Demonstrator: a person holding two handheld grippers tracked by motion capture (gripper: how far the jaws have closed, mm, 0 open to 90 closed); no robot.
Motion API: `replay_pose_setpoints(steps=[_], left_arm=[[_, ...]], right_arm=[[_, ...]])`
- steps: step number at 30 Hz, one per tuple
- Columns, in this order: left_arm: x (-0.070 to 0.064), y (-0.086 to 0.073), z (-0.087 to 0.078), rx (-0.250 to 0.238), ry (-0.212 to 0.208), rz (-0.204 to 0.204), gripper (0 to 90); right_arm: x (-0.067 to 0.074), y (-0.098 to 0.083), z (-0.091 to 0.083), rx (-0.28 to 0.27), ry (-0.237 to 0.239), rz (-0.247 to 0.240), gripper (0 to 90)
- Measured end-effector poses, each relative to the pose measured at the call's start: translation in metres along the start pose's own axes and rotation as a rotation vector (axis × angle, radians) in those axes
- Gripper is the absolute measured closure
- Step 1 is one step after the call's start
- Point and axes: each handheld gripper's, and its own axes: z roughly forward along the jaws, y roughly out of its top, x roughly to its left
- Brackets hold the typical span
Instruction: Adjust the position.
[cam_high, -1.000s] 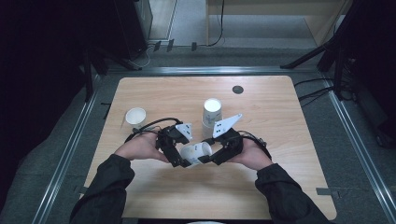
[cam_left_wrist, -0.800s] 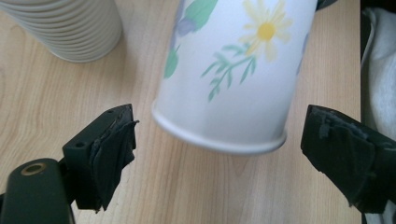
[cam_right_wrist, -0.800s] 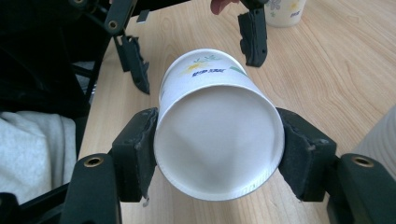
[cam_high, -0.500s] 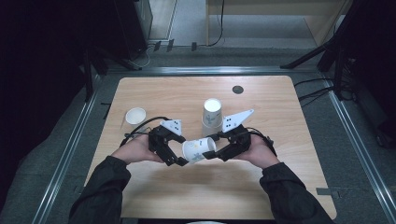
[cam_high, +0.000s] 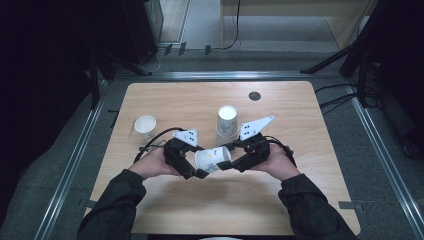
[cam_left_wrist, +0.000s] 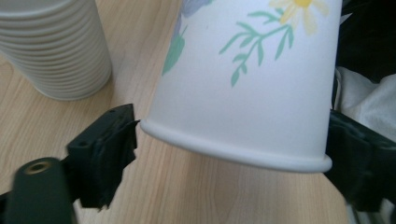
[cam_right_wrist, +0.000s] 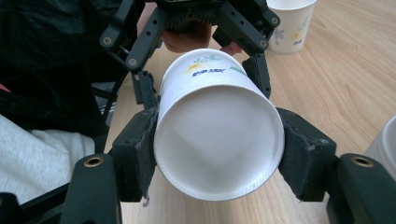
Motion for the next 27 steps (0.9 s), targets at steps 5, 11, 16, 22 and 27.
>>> replay_pose_setpoints(steps=[5,11,16,22,27], left_arm=[[0.0014,-0.0004,0.0011,-0.011,-0.010,0.006,14.7],[0.0014,-0.0008,0.0009,-0.008,-0.020,0.021,21.6],[0.0018,-0.0009,-0.0009,-0.014,-0.018,0.020,23.1],[0.0016,-0.0006,-0.0023,-0.023,-0.020,0.018,23.6],[0.0020,-0.0006,-0.0031,-0.025,-0.018,0.018,23.7]], right_arm=[[-0.0002,0.0001,0.0019,-0.001,-0.001,0.002,35.9],[-0.0005,0.0001,0.0028,0.008,-0.003,0.004,36.0],[-0.0004,0.0001,0.0031,0.011,-0.003,0.011,36.0],[-0.0006,0.0009,0.0023,0.000,0.000,0.012,35.7],[-0.0009,0.0009,0.0020,-0.006,0.003,0.012,32.2]])
